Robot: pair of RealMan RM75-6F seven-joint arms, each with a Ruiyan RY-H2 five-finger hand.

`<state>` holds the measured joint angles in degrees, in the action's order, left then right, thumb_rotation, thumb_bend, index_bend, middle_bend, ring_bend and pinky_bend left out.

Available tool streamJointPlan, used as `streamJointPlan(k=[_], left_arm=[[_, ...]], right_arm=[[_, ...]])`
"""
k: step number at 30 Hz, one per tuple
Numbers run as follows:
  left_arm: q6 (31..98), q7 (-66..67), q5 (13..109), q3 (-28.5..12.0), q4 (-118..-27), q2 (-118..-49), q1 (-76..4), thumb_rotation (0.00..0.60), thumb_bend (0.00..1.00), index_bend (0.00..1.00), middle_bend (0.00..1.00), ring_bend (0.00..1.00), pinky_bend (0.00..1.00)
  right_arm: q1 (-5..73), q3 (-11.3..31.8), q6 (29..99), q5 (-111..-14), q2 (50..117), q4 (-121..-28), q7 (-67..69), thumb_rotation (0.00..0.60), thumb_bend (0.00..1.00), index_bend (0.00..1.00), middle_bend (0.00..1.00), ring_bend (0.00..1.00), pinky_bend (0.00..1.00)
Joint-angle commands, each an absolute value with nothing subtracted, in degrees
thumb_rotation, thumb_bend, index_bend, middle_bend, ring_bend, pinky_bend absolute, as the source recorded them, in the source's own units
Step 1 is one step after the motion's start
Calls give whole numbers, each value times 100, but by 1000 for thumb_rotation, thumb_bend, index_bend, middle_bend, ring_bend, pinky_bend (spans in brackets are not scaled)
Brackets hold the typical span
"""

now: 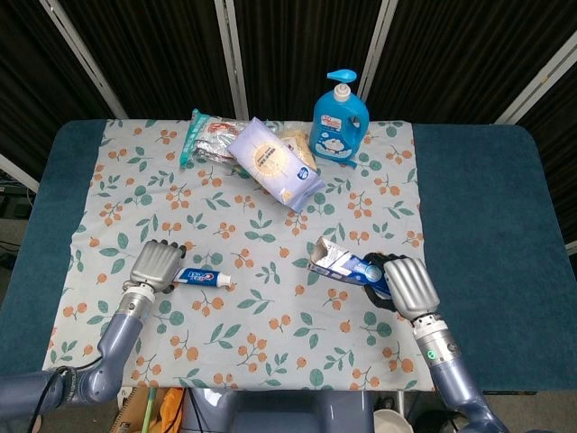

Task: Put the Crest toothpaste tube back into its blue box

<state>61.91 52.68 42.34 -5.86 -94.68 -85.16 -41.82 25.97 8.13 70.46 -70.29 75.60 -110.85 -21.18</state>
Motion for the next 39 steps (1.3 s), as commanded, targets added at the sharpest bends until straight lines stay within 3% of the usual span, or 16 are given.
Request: streamJointPlan(k=[1, 9, 16, 18, 27, 39], left_arm=[[6205, 5192, 4402, -522, -9321, -8662, -4234, 600, 220, 377, 403, 369, 414], [6153, 5130, 4490, -366, -9146, -8863, -4273, 600, 292, 466, 509, 464, 487], [6216, 4900, 4868, -247, -9059, -8897, -4225, 600, 531, 628, 678, 627, 618], [6272, 4818, 5072, -242, -9031, -8880, -4220, 600, 552, 635, 686, 634, 622], [6409, 4482, 6564, -262, -9053, -8146, -4439, 600, 569, 644, 691, 636, 623], [6096, 3898, 7977, -635, -8996, -6784, -5072, 600, 568, 646, 683, 627, 623]], right_arm=[[2586, 804, 7042, -7038, 7555, -11055, -2071, 600, 407, 580, 636, 616, 543], [2575, 815, 7055, -7081, 7538, -11021, -1976, 600, 408, 580, 637, 617, 543], [2544, 793, 7080, -7135, 7510, -11050, -1915, 600, 408, 580, 637, 617, 543], [2537, 791, 7093, -7145, 7503, -11060, -1915, 600, 408, 580, 637, 617, 543], [2515, 835, 7142, -7138, 7433, -11211, -1896, 600, 408, 580, 637, 617, 543], [2528, 867, 7130, -6944, 7469, -11506, -1992, 600, 408, 580, 637, 617, 543]])
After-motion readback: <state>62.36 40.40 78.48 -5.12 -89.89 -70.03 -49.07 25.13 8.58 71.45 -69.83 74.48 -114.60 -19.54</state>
